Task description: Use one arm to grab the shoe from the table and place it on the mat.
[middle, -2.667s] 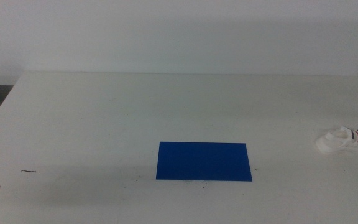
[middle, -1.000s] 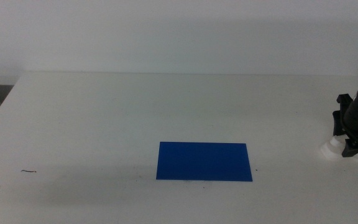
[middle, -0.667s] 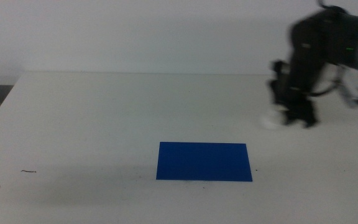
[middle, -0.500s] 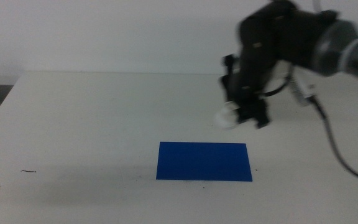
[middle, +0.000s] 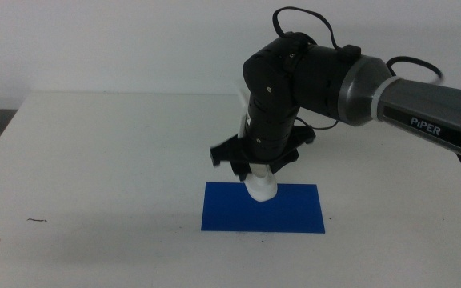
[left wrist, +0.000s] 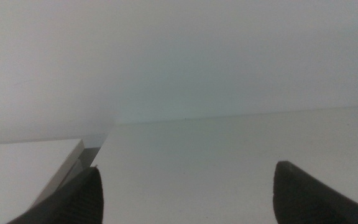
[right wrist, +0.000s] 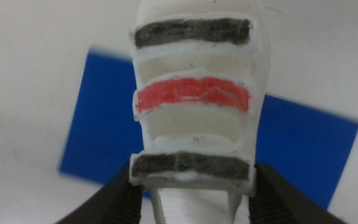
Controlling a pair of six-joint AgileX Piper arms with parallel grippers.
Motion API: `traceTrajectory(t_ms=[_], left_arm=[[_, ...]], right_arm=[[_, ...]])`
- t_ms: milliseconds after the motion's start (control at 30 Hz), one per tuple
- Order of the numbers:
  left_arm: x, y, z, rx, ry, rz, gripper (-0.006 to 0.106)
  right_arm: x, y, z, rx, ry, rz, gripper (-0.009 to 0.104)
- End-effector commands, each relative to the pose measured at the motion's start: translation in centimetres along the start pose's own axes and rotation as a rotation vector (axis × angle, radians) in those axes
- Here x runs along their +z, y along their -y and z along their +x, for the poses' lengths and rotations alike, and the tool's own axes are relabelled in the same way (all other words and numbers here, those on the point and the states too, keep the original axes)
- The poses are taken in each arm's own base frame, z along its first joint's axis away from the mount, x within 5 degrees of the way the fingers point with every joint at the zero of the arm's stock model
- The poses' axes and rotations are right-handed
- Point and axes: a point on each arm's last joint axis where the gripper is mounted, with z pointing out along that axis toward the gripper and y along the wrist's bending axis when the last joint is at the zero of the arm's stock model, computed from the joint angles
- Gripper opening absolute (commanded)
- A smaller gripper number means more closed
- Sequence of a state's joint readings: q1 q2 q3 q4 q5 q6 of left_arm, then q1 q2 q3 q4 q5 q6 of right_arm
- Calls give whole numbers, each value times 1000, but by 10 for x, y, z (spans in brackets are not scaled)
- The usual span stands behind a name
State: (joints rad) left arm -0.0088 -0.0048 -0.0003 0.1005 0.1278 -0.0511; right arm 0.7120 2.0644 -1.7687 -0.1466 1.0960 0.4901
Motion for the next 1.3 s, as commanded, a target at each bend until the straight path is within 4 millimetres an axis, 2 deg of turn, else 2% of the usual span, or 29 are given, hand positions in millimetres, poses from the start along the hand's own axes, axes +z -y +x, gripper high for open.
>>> traceTrajectory(t_ms=[0, 167, 233, 300, 367, 467, 933, 1167, 1267], left_arm=[[0, 0, -1, -7, 6, 2, 94], [0, 0, -1, -7, 6, 2, 94], [0, 0, -1, -7, 6, 2, 94], [0, 0, -1, -7, 6, 2, 94], [0, 0, -1, -7, 6, 2, 94], [0, 0, -1, -7, 6, 2, 94], [0, 0, -1, -7, 6, 2, 94], [0, 0, -1, -7, 6, 2, 94], [0, 0, -1, -7, 6, 2, 94]], right_arm=[[-5, -3, 2, -258, -14, -19, 3], [-4, -3, 2, -294, -15, -17, 3], [-4, -3, 2, -485, -16, -23, 3], [-4, -3, 4, -787, -27, -68, 3], [-3, -2, 3, -1015, -17, -133, 3], [3, 0, 3, -1216, -10, -180, 3], [43, 27, -5, -1173, -94, -164, 3], [64, 27, -1, -1165, -144, -190, 3], [66, 26, -1, -1162, -144, -196, 7]])
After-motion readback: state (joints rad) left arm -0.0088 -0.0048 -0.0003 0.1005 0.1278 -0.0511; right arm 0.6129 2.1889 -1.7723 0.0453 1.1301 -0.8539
